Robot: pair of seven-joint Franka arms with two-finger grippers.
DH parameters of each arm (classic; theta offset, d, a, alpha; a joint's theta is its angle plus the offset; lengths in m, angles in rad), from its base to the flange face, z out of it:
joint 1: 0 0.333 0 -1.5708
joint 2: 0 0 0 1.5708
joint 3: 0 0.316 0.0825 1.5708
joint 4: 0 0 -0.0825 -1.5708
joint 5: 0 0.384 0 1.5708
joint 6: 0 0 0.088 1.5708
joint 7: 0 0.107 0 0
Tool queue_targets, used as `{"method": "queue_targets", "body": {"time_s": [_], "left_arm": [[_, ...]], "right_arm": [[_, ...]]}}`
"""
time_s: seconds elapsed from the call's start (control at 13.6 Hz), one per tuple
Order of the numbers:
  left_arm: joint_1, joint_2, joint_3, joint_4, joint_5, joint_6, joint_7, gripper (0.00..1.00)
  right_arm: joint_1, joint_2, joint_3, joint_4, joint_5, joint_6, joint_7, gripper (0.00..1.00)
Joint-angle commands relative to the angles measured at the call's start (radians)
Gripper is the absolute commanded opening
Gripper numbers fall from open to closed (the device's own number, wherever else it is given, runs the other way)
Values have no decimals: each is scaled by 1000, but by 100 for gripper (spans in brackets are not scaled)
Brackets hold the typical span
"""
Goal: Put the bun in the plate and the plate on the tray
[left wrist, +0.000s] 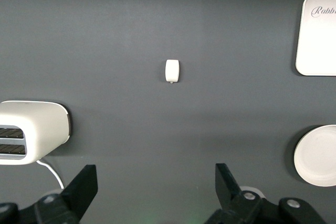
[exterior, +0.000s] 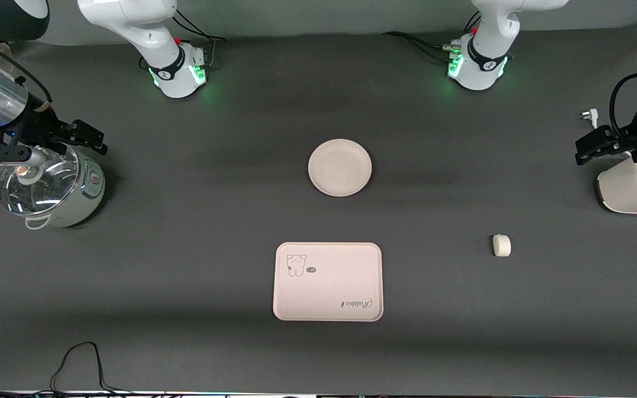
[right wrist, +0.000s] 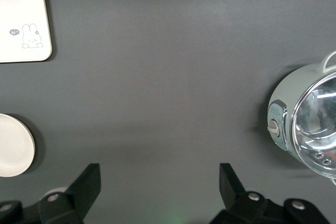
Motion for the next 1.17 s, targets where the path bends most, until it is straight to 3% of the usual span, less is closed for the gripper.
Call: {"method": "queue_targets", "body": {"time_s": [0.0,1.1], "left_arm": [[-8,9,7,21,3,-6,18,100],[21,57,14,21,3,52,16,100]], "right_arm": [[-9,-15,5,-2,18,6,-9,100],[28,-3,7,-3,14,29,18,100]]}}
